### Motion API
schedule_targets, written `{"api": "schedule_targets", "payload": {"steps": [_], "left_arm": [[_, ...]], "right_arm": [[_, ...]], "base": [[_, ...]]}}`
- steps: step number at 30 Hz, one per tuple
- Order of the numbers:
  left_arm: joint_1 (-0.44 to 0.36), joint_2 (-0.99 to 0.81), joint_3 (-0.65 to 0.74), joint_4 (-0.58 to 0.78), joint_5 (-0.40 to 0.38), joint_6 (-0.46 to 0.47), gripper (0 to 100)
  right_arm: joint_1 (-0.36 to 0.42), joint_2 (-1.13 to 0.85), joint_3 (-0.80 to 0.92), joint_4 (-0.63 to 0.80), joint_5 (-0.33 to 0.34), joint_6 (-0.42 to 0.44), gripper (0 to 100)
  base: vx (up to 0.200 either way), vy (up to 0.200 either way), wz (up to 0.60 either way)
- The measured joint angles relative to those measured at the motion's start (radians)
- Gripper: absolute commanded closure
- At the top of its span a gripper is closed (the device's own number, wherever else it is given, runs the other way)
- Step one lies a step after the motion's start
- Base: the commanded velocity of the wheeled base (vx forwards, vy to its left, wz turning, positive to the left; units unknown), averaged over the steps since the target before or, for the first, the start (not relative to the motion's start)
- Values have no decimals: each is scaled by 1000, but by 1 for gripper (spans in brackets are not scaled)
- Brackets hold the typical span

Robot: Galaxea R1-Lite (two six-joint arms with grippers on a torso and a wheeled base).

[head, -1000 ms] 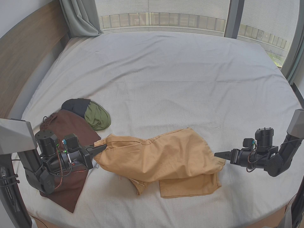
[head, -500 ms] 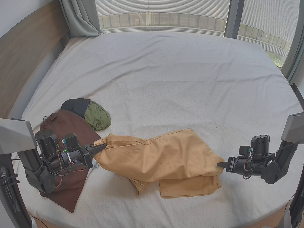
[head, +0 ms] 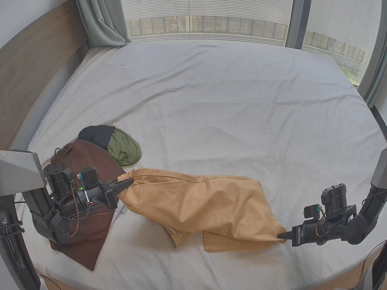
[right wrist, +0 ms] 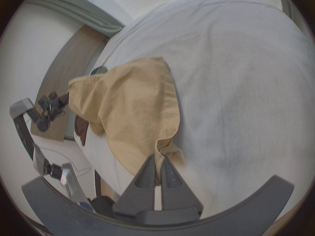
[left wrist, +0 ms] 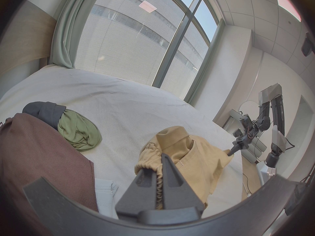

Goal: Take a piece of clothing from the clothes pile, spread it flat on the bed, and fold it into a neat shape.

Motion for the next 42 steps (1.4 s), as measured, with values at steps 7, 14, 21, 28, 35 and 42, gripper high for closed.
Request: {"api": "schedule_targets", "payload": {"steps": [7,14,21,28,35,42], "left_arm": [[5,4,7,0,0,2,100],[9,9,13,0,0,4,100],[13,10,7,0,0,3,100],[13,10,7,0,0,5,100],[11,10,8,0,0,9,100],[9,10,9,0,0,9,100]], "right_arm": [[55,-20,39,21,4,-24,100],[92,-9,57,18,5,-22,100],[94,0,56,13,6,-21,0],[64,-23,40,-94,12,-19,0],[2,-41,-32,-139,19,-4,0],[-23,23,-86,-152,13,14,0]], "base": [[0,0,0],[0,0,0],[0,0,0],[0,0,0],[0,0,0],[0,0,0]]}}
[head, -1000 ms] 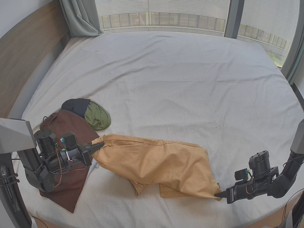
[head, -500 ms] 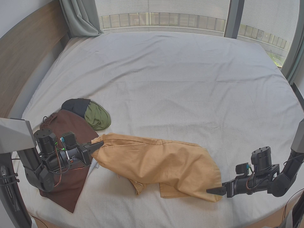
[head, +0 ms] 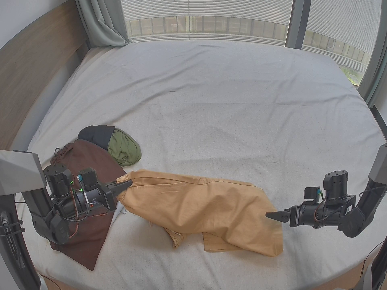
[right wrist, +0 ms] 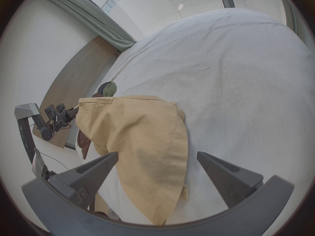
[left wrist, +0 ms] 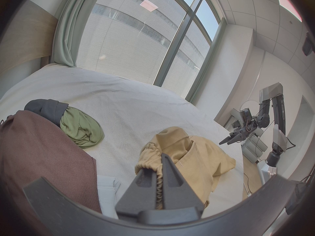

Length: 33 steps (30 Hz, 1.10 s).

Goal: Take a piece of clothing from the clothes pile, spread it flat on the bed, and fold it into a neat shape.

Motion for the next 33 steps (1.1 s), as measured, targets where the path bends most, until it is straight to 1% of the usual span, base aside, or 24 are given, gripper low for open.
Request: {"api": "schedule_targets", "payload": {"steps": [3,9,17,20,23,29,33], "left_arm": [[0,0,-2,0,0,0,100],[2,0,-4,0,0,0,100],[2,-1,-5,0,0,0,100],[2,-1,-6,0,0,0,100],[1,0,-6,0,0,0,100],[1,1,-6,0,0,1,100],[1,6,-7,0,0,2,100]], "right_arm": [[-8,44,-20,-41,-1,28,0],[-9,125,-51,-153,-2,151,0],[-2,205,-84,-183,4,207,0],[11,219,-89,-203,7,250,0],[26,227,-89,-255,16,288,0],[40,225,-64,-312,34,301,0],[41,205,-41,-367,77,301,0]], "base": [[0,0,0],[0,0,0],[0,0,0],[0,0,0],[0,0,0],[0,0,0],[0,0,0]]}}
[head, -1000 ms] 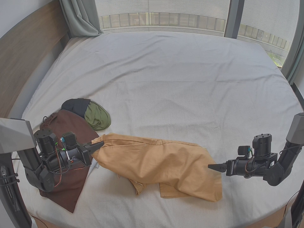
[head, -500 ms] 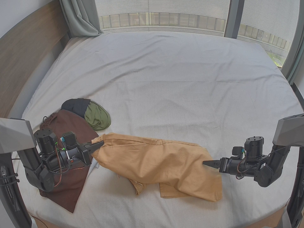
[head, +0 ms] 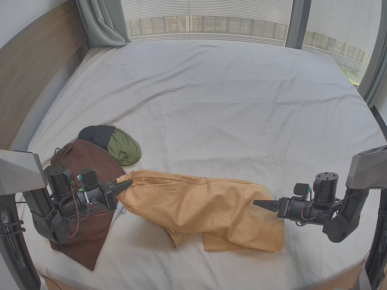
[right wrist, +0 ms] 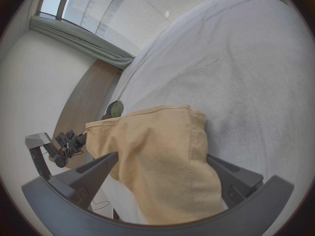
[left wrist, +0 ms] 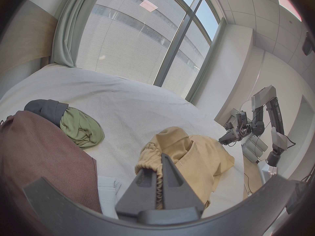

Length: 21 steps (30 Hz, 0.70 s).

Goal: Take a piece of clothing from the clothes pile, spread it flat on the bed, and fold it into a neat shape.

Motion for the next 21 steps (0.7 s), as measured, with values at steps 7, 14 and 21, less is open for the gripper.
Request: {"api": "schedule_targets", "payload": {"steps": [7,14,21], "left_arm": [[-1,5,-1,0,0,0,100],[-4,8,2,0,0,1,100],[-4,11,2,0,0,7,100]], "right_arm": [[-15,-70,38,-35,69,0,0],[-44,-133,45,-39,133,1,0],[-60,-151,41,-77,134,7,0]], "base": [[0,0,0],[0,0,0],[0,0,0]]}}
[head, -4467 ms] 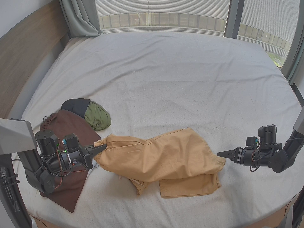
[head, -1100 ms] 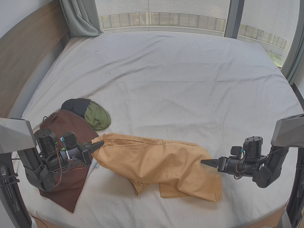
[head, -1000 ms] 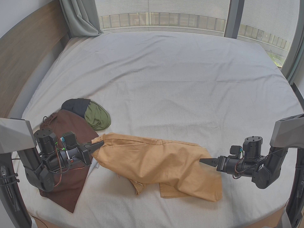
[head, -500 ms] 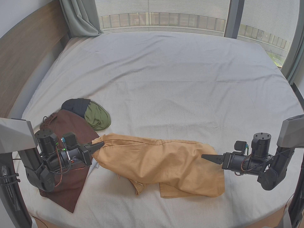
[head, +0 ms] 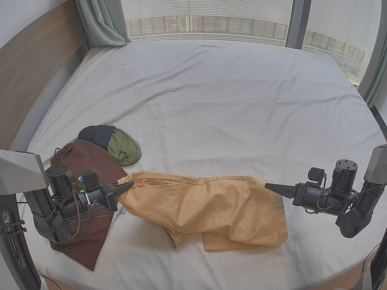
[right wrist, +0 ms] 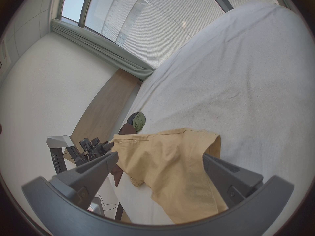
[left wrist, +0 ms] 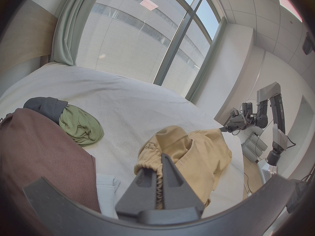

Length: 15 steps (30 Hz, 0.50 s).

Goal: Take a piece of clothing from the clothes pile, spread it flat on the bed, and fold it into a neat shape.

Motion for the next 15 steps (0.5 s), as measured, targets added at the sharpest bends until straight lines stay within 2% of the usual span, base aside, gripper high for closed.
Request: {"api": "schedule_targets", "payload": {"steps": [15], "left_arm": [[0,-1,0,0,0,0,100]], "right_arm": [[3,144,-46,-106,-13,25,0]], "base": [[0,0,0]]}}
